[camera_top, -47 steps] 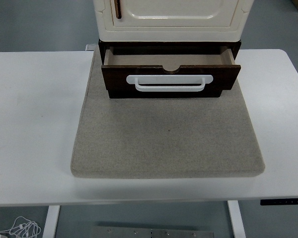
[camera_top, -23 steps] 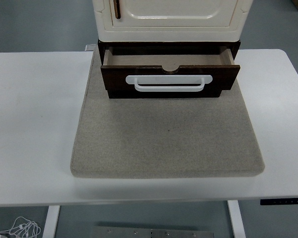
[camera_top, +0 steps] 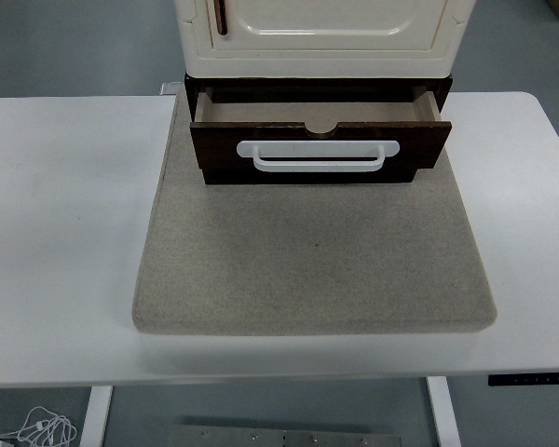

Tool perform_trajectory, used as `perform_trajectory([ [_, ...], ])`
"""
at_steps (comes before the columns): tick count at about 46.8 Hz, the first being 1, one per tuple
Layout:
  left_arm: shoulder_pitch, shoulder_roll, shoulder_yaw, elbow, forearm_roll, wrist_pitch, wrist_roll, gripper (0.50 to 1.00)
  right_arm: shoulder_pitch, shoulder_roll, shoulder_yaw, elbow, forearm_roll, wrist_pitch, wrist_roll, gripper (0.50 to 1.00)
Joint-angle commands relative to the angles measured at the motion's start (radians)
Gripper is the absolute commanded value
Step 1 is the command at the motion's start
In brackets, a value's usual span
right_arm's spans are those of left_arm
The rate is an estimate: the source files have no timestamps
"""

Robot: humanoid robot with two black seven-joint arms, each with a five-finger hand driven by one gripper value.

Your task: Open the drawer under the combination cabinet

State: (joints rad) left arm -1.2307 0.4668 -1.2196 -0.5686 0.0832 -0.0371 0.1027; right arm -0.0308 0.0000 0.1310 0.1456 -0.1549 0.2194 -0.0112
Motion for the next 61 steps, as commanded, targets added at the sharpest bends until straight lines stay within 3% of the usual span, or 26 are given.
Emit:
perform_trajectory([
  [1,0.031,-0.037,0.000,0.045,-0.002,-0.007,0.000,1.000,-0.003,0.000,-0.001,0.000,-0.002,0.001,-0.001,0.926],
  [8,0.085,-0.097,0.000,0.079,-0.031,-0.026,0.000,1.000,-0.003,0.000,-0.001,0.002,-0.003,0.001,-0.001,0.926],
  [21,0.116,-0.117,0.000,0.098,-0.083,-0.006,0.012,1.000,-0.012,0.000,-0.001,0.002,-0.005,0.003,-0.001,0.926],
  [35,0.169,-0.192,0.002,0.142,-0.117,-0.012,0.011,1.000,-0.027,0.000,-0.001,0.002,-0.003,0.009,-0.001,0.926],
  [61,0.188,-0.317,0.011,0.167,-0.115,-0.024,-0.011,1.000,-0.041,0.000,-0.001,0.002,-0.005,0.012,-0.001,0.926],
])
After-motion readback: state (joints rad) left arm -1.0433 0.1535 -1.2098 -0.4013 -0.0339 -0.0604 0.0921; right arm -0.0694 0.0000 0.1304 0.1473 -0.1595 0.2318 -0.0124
